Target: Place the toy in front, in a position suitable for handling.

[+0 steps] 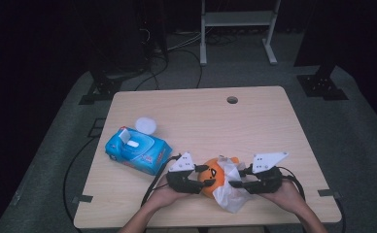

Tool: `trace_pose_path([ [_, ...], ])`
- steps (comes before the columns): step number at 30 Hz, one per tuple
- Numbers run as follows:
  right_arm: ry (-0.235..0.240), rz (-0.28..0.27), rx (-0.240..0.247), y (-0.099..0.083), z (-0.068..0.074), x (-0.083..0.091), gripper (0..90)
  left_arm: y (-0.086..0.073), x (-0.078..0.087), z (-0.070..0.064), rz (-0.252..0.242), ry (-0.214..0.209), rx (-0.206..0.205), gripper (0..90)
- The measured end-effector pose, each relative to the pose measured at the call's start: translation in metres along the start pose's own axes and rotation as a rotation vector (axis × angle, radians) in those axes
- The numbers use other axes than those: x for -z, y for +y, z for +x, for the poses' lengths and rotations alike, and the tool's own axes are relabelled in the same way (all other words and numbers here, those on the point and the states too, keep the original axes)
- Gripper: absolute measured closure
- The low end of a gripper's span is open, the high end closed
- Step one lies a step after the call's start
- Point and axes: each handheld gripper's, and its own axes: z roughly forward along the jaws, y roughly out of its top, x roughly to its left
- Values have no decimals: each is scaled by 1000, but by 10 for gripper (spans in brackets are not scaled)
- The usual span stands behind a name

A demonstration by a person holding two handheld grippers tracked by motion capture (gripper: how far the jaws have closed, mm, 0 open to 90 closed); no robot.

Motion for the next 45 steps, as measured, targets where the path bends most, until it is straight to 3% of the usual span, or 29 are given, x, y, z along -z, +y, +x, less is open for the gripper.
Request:
trace_pose_path([
  [3,15,0,28,-2,2,-2,524,0,0,0,1,-2,3,445],
  [6,-3,13,96,-3,8,-7,463,0,0,0,6,0,6,443],
  [9,-92,50,190,0,19,-11,562,0,0,0,6,1,5,443],
  [11,-113,65,196,4,20,-9,650,0,1,0,4,4,8,444],
  [13,-111,60,190,7,17,-3,738,0,1,0,3,3,6,443],
  [16,-103,28,131,3,8,8,854,0,1,0,4,1,3,442],
  [19,-166,53,68,-3,-2,15,870,1,0,-1,5,1,3,443],
  [21,-164,24,42,-1,-1,16,872,1,-1,-3,3,-2,0,444],
  [25,-92,-65,60,14,11,7,871,2,-1,-3,7,4,-7,445],
  [28,-83,-9,98,13,12,-5,870,0,2,-1,5,14,-2,447],
  [30,-73,-11,79,7,7,-3,871,-1,2,2,-2,19,10,447],
  [34,-132,4,7,-9,-10,13,871,-1,2,4,-8,22,32,447],
  [37,-152,-5,-6,-10,-8,19,871,-1,2,4,-1,34,33,445],
  [40,-93,-43,27,-2,2,14,871,-1,2,7,-9,52,61,431],
  [43,-80,-15,69,0,8,6,869,-2,2,9,-7,62,71,410],
  [45,-66,-15,42,-4,4,9,871,-3,2,8,-9,64,72,411],
])
